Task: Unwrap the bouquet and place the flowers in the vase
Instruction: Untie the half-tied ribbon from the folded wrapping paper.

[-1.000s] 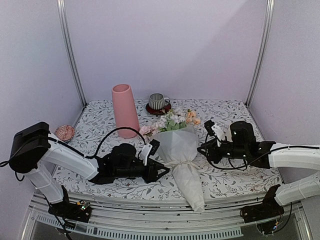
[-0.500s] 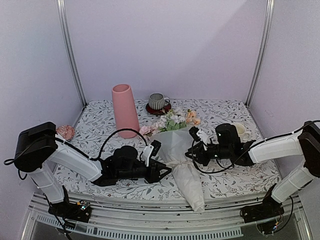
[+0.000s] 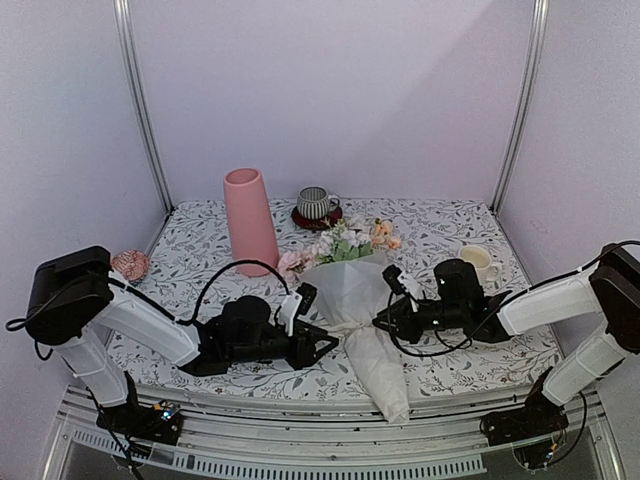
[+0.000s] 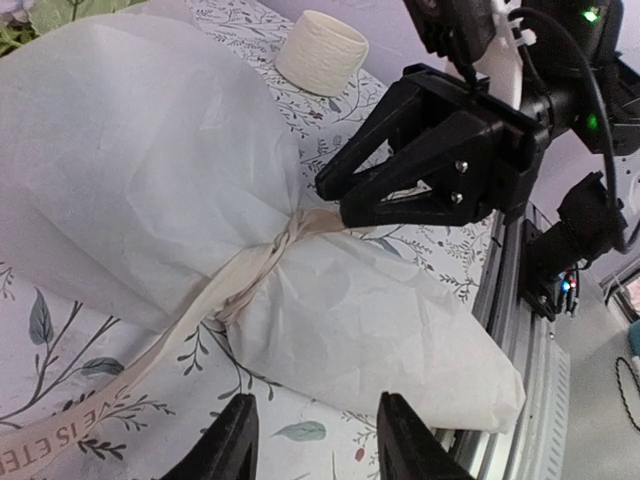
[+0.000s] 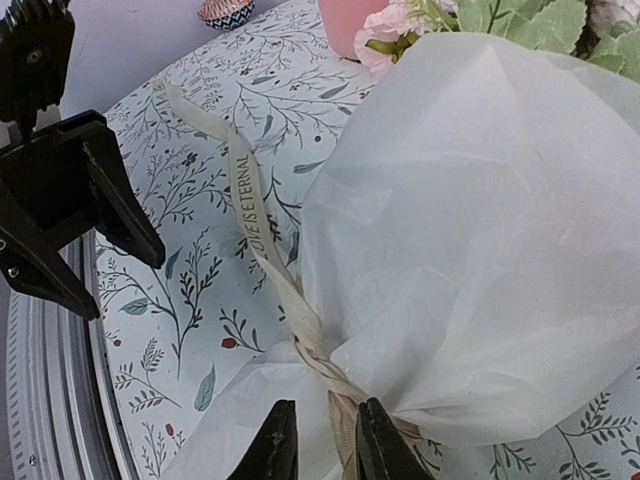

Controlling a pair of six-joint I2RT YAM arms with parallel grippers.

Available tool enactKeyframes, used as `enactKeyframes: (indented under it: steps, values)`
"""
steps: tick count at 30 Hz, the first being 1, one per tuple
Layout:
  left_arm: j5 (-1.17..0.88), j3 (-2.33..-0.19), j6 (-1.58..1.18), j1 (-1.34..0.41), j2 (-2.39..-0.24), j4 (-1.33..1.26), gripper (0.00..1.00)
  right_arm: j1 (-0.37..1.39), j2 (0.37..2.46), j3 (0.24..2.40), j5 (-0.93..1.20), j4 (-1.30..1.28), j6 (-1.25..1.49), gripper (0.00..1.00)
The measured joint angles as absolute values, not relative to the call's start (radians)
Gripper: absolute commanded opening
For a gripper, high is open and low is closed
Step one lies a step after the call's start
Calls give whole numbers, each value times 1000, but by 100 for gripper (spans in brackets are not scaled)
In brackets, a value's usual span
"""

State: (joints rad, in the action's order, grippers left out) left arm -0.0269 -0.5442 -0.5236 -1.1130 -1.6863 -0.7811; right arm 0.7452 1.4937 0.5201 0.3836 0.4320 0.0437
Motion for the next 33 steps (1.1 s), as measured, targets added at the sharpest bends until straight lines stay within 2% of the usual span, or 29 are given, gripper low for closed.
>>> enactKeyframes:
  steps: [12,26,28,33]
  values:
    - [-10,-531,-525,-1119,-1579,-729,40,772,1598,575,430,414,101,20]
    - [62,-530,-495,-1119,-1414,-495,37,858,1648,719,421,357,101,20]
    - [65,-534,-485,-1119,-1414,-464,35,858,1642,719,406,346,102,16]
    - [65,-552,-472,-1119,-1423,-424,32,854,1629,720,364,319,101,14]
